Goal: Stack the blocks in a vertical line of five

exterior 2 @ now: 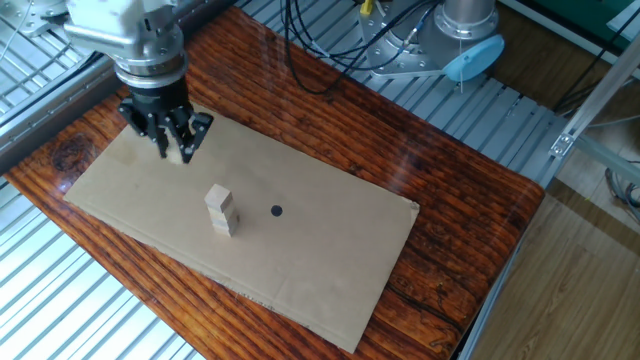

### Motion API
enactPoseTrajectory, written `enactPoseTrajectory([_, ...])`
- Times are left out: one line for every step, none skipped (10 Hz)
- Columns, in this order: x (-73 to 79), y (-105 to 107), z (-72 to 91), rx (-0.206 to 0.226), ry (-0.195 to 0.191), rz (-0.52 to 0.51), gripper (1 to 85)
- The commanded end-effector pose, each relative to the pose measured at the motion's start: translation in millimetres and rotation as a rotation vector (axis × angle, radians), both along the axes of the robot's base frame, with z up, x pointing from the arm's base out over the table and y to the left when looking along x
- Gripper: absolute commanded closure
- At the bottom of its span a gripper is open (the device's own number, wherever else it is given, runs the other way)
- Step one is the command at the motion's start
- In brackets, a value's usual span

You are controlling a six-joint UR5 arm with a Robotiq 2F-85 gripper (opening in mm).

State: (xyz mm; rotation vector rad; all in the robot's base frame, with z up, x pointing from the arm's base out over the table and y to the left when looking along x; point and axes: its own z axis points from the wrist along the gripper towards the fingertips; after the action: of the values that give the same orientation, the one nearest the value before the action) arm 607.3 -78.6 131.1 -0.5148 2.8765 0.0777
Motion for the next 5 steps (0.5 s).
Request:
enactPoseTrajectory([2.8,-3.8,47.5,-0.013,-0.002,-0.054,84.7])
enactPoseTrajectory([-1.9,-2.5,71.1,0.001,0.029,-0.075,84.7])
enactPoseTrajectory([-3.2,2.1,80.0,0.029,0.041,-0.097,84.7])
enactPoseTrajectory([-1.7,8.6,80.1,0.046,0.045,-0.13,84.7])
enactPoseTrajectory([-1.1,16.2,79.5,0.059,0.055,-0.174,84.7])
